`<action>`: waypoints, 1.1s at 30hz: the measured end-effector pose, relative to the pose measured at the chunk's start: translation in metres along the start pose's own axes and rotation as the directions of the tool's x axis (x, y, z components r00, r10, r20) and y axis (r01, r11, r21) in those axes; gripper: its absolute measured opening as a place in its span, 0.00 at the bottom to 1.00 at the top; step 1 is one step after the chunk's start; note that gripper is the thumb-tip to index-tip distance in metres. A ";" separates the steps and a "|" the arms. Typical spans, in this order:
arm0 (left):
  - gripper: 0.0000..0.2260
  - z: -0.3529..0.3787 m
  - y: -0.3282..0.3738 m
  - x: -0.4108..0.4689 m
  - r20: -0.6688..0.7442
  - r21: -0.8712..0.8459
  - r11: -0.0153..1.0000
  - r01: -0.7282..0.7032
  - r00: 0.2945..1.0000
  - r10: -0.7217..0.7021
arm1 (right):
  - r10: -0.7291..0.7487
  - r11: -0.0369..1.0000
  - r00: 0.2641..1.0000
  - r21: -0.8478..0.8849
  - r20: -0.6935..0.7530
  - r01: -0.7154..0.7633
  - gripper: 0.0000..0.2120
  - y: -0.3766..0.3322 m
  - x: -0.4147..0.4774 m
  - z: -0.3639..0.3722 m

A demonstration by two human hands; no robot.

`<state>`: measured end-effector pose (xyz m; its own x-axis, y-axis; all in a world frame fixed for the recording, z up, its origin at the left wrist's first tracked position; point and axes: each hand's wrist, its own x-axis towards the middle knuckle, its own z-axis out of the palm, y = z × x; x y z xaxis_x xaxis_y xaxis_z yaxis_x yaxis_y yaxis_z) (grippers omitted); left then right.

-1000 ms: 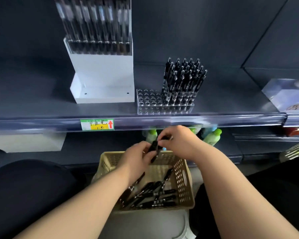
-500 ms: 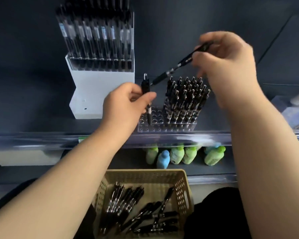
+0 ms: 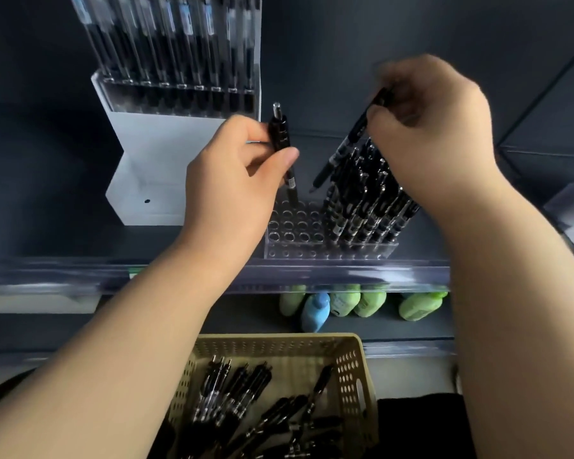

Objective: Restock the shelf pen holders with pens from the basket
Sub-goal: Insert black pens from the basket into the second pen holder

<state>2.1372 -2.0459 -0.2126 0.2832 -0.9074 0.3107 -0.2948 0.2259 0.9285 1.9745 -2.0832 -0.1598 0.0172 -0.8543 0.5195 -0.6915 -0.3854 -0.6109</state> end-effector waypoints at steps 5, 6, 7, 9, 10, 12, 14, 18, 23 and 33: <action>0.06 0.005 -0.003 -0.006 0.010 0.026 0.999 0.025 1.000 -0.026 | -0.052 0.991 0.994 -0.119 0.094 0.063 0.17 0.001 -0.005 0.007; 0.06 0.006 -0.002 -0.008 0.008 0.048 0.999 0.024 1.000 -0.025 | -0.058 0.988 0.992 -0.137 0.111 0.073 0.17 0.001 -0.005 0.009; 0.06 0.007 0.000 -0.009 0.004 0.071 0.997 0.019 1.000 -0.019 | -0.065 0.985 0.990 -0.152 0.126 0.084 0.17 0.001 -0.005 0.010; 0.07 0.009 0.002 -0.011 -0.006 0.099 0.995 0.004 1.000 -0.003 | -0.078 0.978 0.985 -0.178 0.153 0.105 0.17 0.001 -0.005 0.013; 0.08 0.009 0.003 -0.011 -0.010 0.105 0.994 0.000 1.000 0.001 | -0.084 0.976 0.983 -0.186 0.162 0.114 0.17 0.001 -0.005 0.015; 0.08 0.009 0.003 -0.012 -0.013 0.120 0.993 -0.005 1.000 0.006 | -0.087 0.973 0.981 -0.195 0.176 0.121 0.17 0.001 -0.004 0.016; 0.08 0.009 0.003 -0.012 -0.013 0.134 0.991 -0.008 1.000 0.009 | -0.079 0.970 0.979 -0.211 0.191 0.119 0.17 0.002 -0.003 0.017; 0.08 0.007 0.002 -0.011 -0.025 0.139 0.990 -0.006 1.000 0.009 | -0.063 0.964 0.975 -0.239 0.214 0.115 0.18 0.004 0.000 0.019; 0.09 0.007 0.002 -0.009 -0.035 0.135 0.991 0.004 0.999 0.001 | -0.034 0.971 0.972 -0.222 0.232 0.087 0.20 0.005 0.003 0.022; 0.05 0.014 0.001 -0.006 -0.003 0.133 0.990 -0.037 0.999 0.038 | -0.116 0.941 0.965 -0.284 0.237 0.183 0.10 0.010 0.006 0.025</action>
<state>2.1219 -2.0451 -0.2162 0.2747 -0.8971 0.3461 -0.4234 0.2103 0.8812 1.9855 -2.1005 -0.1779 0.2678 -0.8619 0.4306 -0.8526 -0.4201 -0.3106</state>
